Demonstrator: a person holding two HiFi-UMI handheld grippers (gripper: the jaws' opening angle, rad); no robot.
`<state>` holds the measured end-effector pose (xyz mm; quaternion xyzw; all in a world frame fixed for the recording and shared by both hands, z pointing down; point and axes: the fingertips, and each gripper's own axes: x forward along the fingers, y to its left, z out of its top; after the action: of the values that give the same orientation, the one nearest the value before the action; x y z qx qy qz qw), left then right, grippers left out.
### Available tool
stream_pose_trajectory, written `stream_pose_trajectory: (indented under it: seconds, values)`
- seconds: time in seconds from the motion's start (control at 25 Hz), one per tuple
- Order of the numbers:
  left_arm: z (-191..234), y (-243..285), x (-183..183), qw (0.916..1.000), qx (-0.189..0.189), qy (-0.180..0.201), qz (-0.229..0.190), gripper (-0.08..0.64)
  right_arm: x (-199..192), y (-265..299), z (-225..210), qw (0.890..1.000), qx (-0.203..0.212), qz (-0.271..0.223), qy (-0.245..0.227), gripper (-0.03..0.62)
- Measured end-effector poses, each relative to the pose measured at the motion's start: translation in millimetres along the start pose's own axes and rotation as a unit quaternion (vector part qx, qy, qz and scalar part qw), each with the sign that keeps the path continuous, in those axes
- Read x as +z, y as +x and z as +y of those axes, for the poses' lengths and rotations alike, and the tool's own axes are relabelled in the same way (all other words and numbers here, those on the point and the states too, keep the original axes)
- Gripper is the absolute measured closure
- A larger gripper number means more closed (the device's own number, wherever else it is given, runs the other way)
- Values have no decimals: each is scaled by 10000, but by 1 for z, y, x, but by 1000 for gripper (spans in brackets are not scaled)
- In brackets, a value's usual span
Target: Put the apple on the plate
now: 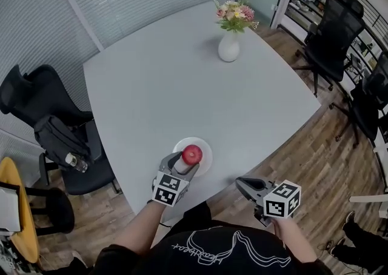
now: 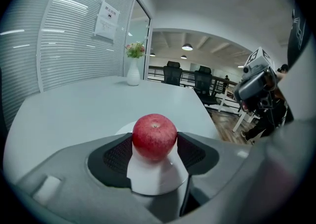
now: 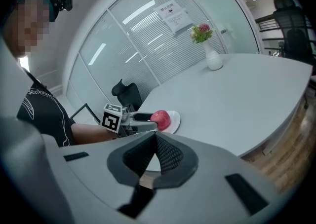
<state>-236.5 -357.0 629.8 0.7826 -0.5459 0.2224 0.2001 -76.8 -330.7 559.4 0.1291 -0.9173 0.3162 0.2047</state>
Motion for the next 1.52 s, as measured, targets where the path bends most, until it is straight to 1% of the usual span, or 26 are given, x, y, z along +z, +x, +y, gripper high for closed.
stream_pose_trajectory:
  seconds: [0.24, 0.32, 0.4, 0.52, 0.64, 0.76, 0.88, 0.92, 0.96, 1.0, 1.04, 1.16, 1.24, 1.32, 1.44, 1.52]
  values:
    - [-2, 4, -4, 10000, -37, 9, 64, 272, 0, -3, -1, 10000, 8, -45, 12, 583]
    - [-3, 4, -7, 9999, -39, 65, 111, 252, -1, -4, 1, 9999, 63, -73, 54, 583]
    - [-4, 2, -9, 9998, -10, 141, 129, 233, 1, -6, 4, 9997, 152, -166, 95, 583]
    - [-3, -4, -6, 9997, 123, 213, 70, 229, 8, -11, 11, 9990, 252, -377, 31, 583]
    - [-2, -18, 1, 9997, 233, 21, -1, 229, 13, -17, 21, 9976, 400, -567, -62, 584]
    - [-5, -39, 16, 9993, 271, -173, -202, 232, 19, -24, 31, 9961, 486, -729, -141, 584]
    - [-21, -65, 35, 9983, 115, -363, -450, 239, 26, -33, 45, 9948, 477, -832, -357, 584]
    - [-31, -75, 41, 9978, -19, -422, -514, 257, 28, -37, 51, 9942, 475, -857, -455, 584]
    - [-41, -85, 47, 9972, -183, -451, -574, 299, 31, -40, 58, 9932, 493, -887, -566, 583]
    - [-52, -96, 53, 9964, -344, -453, -634, 359, 33, -44, 66, 9919, 537, -924, -688, 584]
    - [-62, -106, 59, 9954, -477, -440, -706, 387, 35, -48, 74, 9902, 594, -968, -815, 584]
    - [-93, -138, 78, 9911, -771, -416, -999, 455, 40, -61, 96, 9851, 717, -1109, -1105, 584]
    - [-115, -158, 90, 9882, -919, -347, -1174, 525, 42, -70, 109, 9824, 779, -1205, -1199, 583]
    - [-136, -175, 100, 9863, -989, -269, -1296, 534, 42, -79, 120, 9796, 809, -1288, -1315, 583]
    - [-165, -194, 109, 9841, -1081, -261, -1382, 540, 37, -90, 137, 9758, 863, -1331, -1507, 584]
    - [-183, -205, 112, 9823, -1176, -145, -1448, 540, 31, -97, 149, 9738, 939, -1298, -1612, 584]
